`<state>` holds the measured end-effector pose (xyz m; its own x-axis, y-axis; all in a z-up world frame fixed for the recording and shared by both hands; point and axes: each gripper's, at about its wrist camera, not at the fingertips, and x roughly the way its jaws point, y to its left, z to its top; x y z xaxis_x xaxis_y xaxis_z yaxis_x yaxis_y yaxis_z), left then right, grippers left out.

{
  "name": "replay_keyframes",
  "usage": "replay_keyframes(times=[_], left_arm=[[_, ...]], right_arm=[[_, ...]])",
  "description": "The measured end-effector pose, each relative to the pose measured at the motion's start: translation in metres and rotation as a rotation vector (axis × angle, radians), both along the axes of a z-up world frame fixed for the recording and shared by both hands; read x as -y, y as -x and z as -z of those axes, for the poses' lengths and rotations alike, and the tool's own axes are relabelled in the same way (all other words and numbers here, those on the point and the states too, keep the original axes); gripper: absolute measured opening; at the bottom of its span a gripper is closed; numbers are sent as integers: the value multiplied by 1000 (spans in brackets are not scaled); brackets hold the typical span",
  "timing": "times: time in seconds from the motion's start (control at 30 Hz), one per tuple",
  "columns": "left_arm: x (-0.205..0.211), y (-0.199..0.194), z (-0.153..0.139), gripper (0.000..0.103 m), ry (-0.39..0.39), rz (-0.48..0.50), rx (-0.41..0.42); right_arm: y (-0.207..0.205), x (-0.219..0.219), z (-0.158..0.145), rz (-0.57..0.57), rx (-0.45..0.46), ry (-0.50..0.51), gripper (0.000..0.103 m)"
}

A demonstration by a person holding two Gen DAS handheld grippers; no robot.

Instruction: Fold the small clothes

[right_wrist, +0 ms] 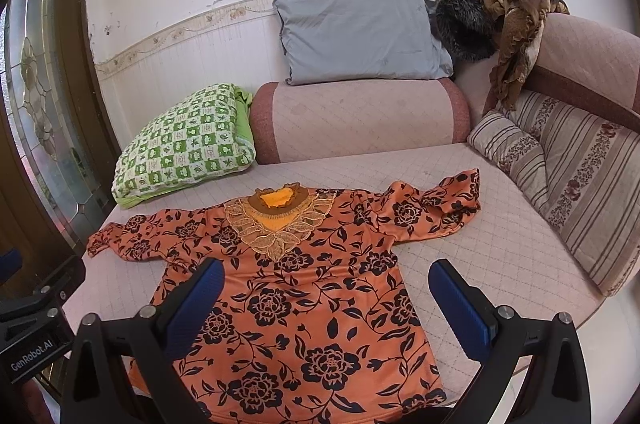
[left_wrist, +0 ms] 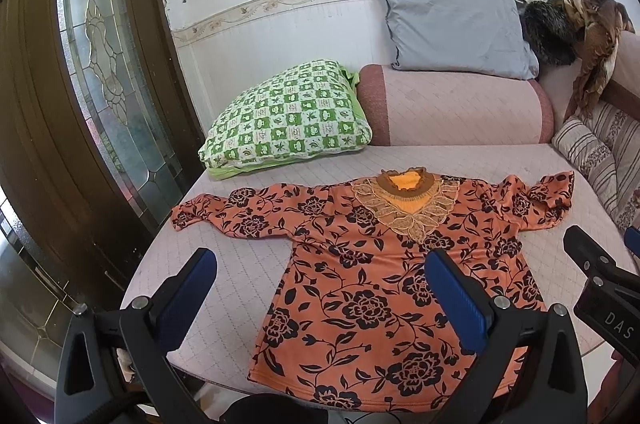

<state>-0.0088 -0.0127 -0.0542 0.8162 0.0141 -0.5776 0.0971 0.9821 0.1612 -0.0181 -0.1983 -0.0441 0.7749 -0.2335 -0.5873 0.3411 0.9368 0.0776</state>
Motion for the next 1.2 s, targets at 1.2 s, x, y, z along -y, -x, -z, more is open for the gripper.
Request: replay_keyframes(times=[1.2], left_arm=[[39,78,110,103,285,448,-511]], right_arm=[[-17,217,114,202,17,-468,103]])
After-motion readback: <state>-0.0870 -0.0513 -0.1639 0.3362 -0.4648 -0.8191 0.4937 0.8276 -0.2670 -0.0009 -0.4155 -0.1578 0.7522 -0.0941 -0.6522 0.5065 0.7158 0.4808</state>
